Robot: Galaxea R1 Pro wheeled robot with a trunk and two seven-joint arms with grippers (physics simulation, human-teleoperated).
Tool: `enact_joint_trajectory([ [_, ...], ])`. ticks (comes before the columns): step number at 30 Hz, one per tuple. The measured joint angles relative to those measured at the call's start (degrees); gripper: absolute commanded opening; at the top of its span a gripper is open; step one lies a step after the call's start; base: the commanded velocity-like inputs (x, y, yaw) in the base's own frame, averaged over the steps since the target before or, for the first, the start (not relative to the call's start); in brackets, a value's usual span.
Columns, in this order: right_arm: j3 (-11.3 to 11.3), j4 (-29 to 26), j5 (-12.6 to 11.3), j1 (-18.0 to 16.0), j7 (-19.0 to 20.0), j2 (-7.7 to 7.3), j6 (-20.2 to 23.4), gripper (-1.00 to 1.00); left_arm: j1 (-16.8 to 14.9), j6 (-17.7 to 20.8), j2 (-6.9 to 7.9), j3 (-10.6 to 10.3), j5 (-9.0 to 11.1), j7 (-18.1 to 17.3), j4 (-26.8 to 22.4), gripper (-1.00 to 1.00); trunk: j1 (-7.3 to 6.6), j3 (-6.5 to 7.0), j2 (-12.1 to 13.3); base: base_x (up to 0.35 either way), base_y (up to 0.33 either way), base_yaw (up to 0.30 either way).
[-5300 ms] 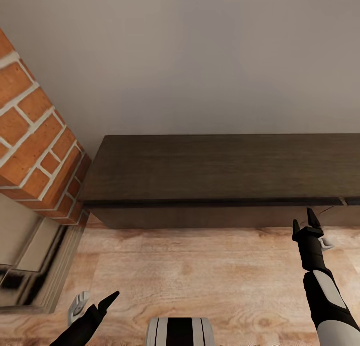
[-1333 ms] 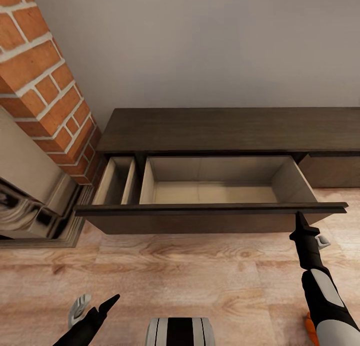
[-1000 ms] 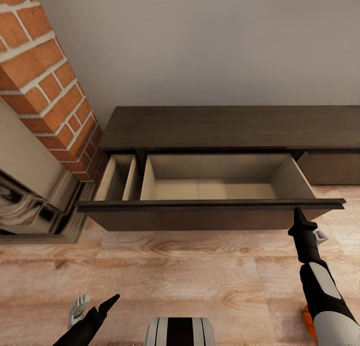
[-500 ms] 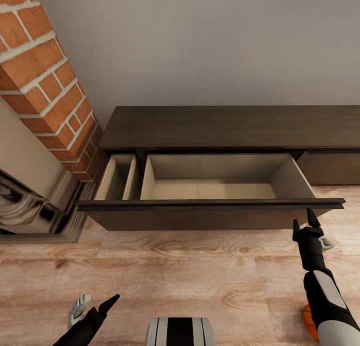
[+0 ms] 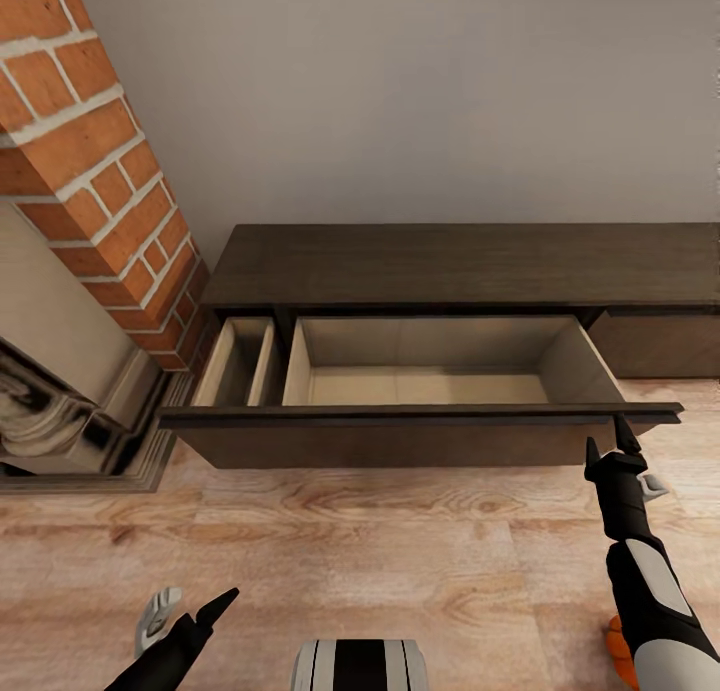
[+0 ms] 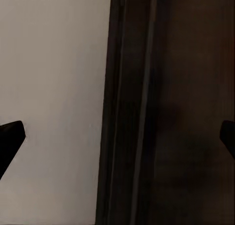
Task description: Place each of the two pumpkins and all three candles from the living room inside a cabinet in the living room (use any cabinet), then make sure every cabinet is closed, and position the cauldron so it is next to a table in the living room.
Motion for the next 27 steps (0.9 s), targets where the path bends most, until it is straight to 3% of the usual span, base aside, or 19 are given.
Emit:
enact_joint_trajectory([
  [6,-0.2,-3.7,0.2,1.6,0.1,0.06,-0.1,1.0,0.0,0.0,0.08,0.1,0.1,-0.2,0.0,1.0,-0.05,0.45,0.0,0.0,0.0,0.0],
  [11,-0.3,-15.6,0.3,8.8,-2.8,0.36,0.3,1.0,0.0,0.0,0.23,0.1,0.3,-0.3,0.0,1.0,-0.05,0.45,0.0,0.0,0.0,0.0],
  [15,-0.3,-22.8,0.2,12.4,-10.2,0.43,0.7,1.0,0.0,0.1,0.29,0.1,0.4,-0.4,0.0,1.0,-0.05,0.45,0.0,0.0,0.0,0.0],
  [21,-0.2,-35.4,0.0,17.0,-25.3,0.51,3.4,1.0,0.0,0.1,0.27,0.1,0.5,-0.4,0.0,1.0,-0.1,0.89,0.1,0.0,0.0,0.0],
  [22,0.2,-39.3,-0.1,18.2,-29.6,0.53,5.5,1.0,0.0,0.1,0.16,0.1,0.3,-0.3,-0.1,1.0,-0.13,1.11,0.1,0.0,0.0,0.0],
  [23,0.6,-40.8,-0.1,18.7,-31.4,0.37,6.8,1.0,0.0,0.0,0.07,0.1,0.2,-0.2,-0.1,1.0,-0.16,1.33,0.1,0.0,0.0,0.0],
  [26,1.8,-43.5,-0.1,19.2,-34.8,-0.24,11.6,1.0,0.0,-0.1,-0.09,0.1,0.0,0.1,-0.1,1.0,-0.23,2.0,0.1,0.0,0.0,0.0],
  [27,2.3,-44.5,-0.2,19.1,-36.1,-0.83,14.9,1.0,0.0,-0.3,-0.13,0.3,-0.1,0.1,-0.1,1.0,-0.26,2.22,0.1,0.0,0.0,0.0],
])
